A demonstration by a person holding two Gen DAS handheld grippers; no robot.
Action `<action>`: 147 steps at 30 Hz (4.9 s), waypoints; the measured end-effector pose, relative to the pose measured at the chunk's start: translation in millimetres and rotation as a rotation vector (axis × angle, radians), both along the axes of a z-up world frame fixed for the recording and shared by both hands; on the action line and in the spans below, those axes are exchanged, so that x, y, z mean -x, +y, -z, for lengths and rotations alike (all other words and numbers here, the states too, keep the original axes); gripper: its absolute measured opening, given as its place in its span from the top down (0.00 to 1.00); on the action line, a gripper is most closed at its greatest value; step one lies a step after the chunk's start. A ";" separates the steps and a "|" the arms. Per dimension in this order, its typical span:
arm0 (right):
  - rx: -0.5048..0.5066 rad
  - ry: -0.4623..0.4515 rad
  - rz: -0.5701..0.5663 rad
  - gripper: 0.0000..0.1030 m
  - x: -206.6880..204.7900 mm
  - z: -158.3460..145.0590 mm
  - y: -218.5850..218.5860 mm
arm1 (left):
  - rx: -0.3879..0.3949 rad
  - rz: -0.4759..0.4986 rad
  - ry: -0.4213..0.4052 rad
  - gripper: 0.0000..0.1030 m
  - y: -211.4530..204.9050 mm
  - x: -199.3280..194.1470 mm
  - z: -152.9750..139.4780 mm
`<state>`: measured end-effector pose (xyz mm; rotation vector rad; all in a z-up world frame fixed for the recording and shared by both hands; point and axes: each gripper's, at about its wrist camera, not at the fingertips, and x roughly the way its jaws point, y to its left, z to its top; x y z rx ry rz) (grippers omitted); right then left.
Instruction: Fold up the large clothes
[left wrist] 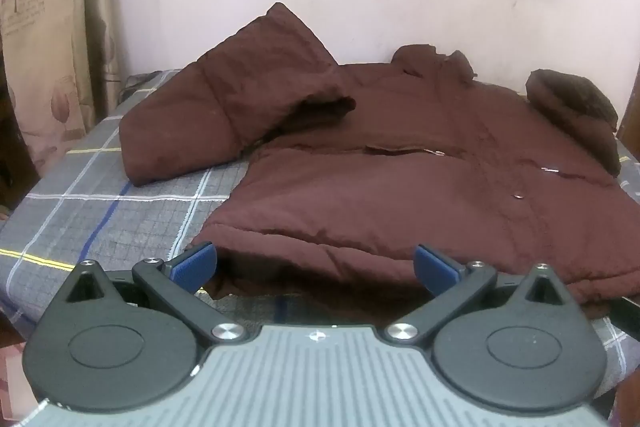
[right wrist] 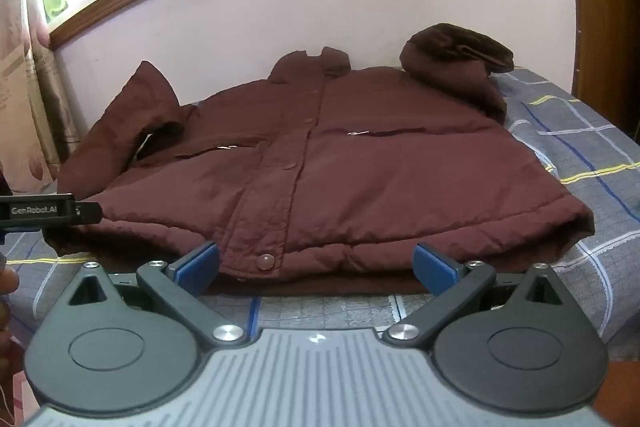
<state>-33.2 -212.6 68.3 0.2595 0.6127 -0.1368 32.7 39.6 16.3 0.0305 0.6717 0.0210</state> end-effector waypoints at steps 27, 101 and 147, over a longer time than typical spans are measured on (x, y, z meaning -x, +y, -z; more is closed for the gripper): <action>0.010 0.064 -0.067 0.00 -18.5 8.7 9.6 | -0.003 -0.087 -0.007 0.00 30.8 -35.4 -3.0; 0.219 -0.065 0.301 0.00 -180.9 -8.6 -219.6 | 0.188 -0.129 -0.170 0.15 84.4 -33.5 -43.6; -0.374 -0.018 1.022 0.42 96.2 62.8 -498.0 | 0.080 0.064 -0.121 0.03 -19.7 -52.3 -29.4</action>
